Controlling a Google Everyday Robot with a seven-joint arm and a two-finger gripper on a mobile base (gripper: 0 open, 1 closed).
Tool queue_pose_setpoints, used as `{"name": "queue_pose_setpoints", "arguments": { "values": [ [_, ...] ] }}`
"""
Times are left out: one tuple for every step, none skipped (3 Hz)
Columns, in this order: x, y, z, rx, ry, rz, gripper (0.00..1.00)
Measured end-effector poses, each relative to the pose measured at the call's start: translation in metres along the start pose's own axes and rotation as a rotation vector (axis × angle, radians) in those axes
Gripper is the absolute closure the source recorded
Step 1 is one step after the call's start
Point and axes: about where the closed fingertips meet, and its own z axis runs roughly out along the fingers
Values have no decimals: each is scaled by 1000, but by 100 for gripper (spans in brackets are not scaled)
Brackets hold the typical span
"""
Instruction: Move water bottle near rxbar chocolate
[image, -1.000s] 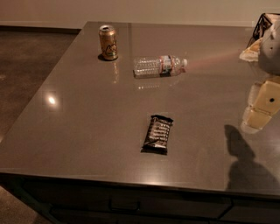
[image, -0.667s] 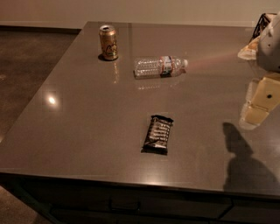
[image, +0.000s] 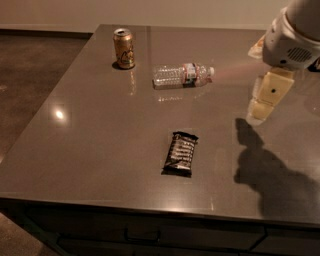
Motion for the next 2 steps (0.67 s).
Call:
{"name": "queue_pose_setpoints", "arguments": {
  "values": [
    [-16,-25,18,-3,-17,-19,0],
    [-31,-49,41,-19,-25,-34,0]
  ]
}}
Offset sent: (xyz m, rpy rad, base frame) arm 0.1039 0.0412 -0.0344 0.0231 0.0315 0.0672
